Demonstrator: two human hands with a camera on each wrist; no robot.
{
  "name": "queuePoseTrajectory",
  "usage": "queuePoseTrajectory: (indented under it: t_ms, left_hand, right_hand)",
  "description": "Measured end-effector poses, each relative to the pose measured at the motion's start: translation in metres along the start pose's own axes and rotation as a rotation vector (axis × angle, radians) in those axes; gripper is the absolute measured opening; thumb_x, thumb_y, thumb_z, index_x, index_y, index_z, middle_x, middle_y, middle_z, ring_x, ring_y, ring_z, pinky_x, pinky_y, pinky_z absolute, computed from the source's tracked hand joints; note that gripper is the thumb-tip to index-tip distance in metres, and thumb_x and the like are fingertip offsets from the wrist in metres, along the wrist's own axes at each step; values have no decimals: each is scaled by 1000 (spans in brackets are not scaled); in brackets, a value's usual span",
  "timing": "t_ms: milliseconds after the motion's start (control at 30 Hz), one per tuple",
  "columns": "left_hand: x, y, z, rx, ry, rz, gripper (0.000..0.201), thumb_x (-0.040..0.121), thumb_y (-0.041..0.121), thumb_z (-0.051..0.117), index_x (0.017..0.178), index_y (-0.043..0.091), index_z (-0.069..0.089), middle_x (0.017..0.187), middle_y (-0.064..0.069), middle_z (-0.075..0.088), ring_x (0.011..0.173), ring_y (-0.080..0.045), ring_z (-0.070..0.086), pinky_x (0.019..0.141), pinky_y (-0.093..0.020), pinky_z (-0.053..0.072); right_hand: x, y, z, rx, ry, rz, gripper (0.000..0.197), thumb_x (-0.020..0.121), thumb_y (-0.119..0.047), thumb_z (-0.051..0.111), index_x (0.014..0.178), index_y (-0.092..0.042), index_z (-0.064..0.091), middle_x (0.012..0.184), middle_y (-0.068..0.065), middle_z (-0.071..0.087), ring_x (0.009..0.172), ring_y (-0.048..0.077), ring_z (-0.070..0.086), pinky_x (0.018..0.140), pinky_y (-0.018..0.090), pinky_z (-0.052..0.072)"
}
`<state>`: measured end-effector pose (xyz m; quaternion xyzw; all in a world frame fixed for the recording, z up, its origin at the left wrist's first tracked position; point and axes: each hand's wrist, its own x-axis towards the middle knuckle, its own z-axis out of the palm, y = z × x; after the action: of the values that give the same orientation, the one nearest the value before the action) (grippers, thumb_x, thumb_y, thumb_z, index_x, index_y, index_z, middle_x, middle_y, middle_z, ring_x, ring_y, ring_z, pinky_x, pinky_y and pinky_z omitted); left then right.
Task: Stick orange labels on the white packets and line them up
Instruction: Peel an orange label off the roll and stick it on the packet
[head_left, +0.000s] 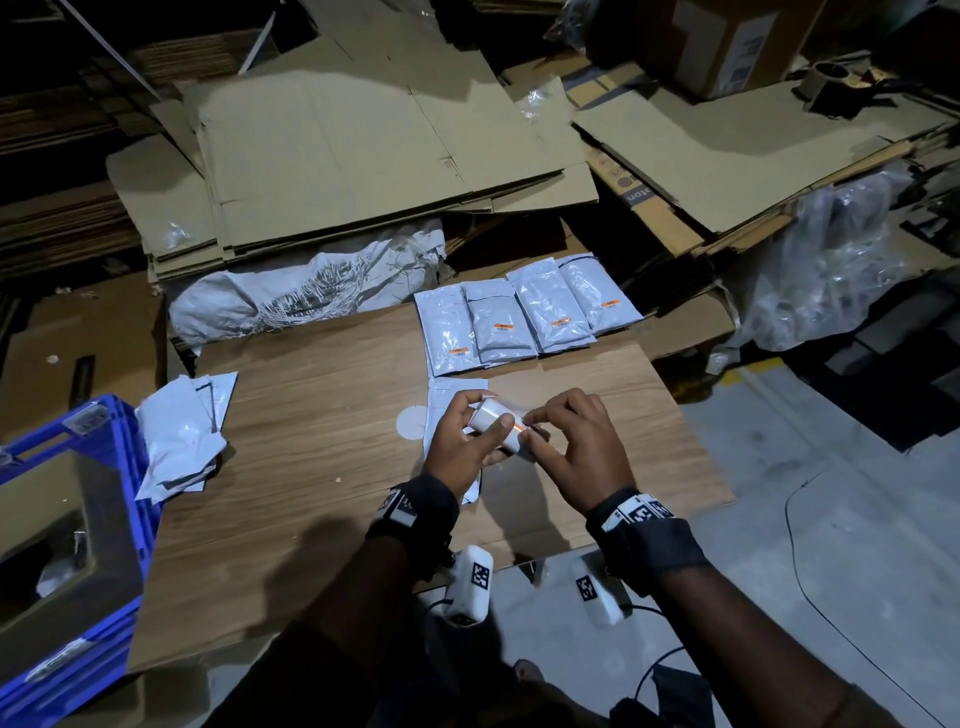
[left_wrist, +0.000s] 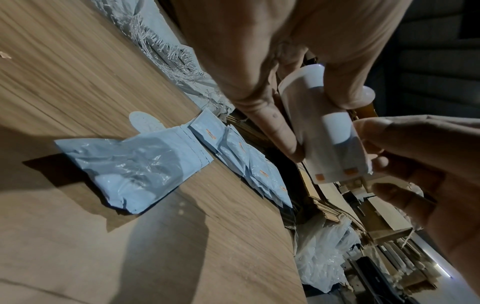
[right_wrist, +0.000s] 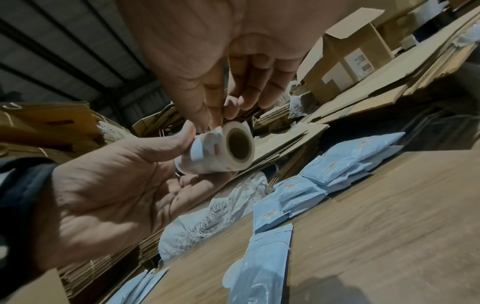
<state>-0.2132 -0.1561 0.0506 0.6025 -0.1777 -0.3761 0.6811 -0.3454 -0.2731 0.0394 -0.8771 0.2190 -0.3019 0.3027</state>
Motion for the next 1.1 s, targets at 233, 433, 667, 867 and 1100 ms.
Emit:
queuePoseTrajectory:
  t_ms: [233, 433, 667, 867, 1100]
  left_hand:
    - [3, -10, -2, -9, 13, 10, 33, 91, 8, 74, 117, 9, 54, 124, -23, 60, 107, -34, 70, 78, -37, 61]
    - [4, -16, -5, -33, 31, 10, 26, 91, 17, 77, 108, 11, 58, 129, -27, 56, 117, -39, 65, 76, -36, 61]
    - [5, -20, -2, 9, 80, 28, 35, 88, 22, 80, 100, 2, 54, 128, -34, 49, 117, -41, 62, 71, -34, 61]
    - [5, -26, -4, 23, 78, 0, 33, 85, 30, 82, 95, 11, 57, 130, -27, 49, 127, -44, 55, 75, -40, 63]
    - [-1, -21, -3, 9, 83, 7, 32, 93, 18, 75, 101, -2, 51, 122, -31, 51, 111, -41, 66, 79, -46, 63]
  right_hand:
    - [-1, -12, 2, -134, 43, 40, 9, 89, -34, 71, 93, -27, 67, 92, -10, 54, 89, 17, 58, 63, 38, 50]
    - [-4, -16, 6, -263, 53, -10, 12, 92, -35, 66, 89, -24, 64, 92, -6, 56, 89, 21, 58, 52, 39, 49]
    - [-2, -17, 11, -298, 84, -32, 17, 92, -30, 71, 81, -20, 62, 89, -3, 56, 87, 23, 56, 48, 41, 47]
    - [-7, -10, 17, -314, 69, -28, 15, 91, -28, 69, 82, -17, 65, 87, 0, 56, 82, 24, 57, 46, 40, 47]
    - [-10, -2, 10, -135, 94, -42, 13, 90, -25, 60, 89, -15, 69, 88, -2, 63, 81, 23, 57, 65, 38, 48]
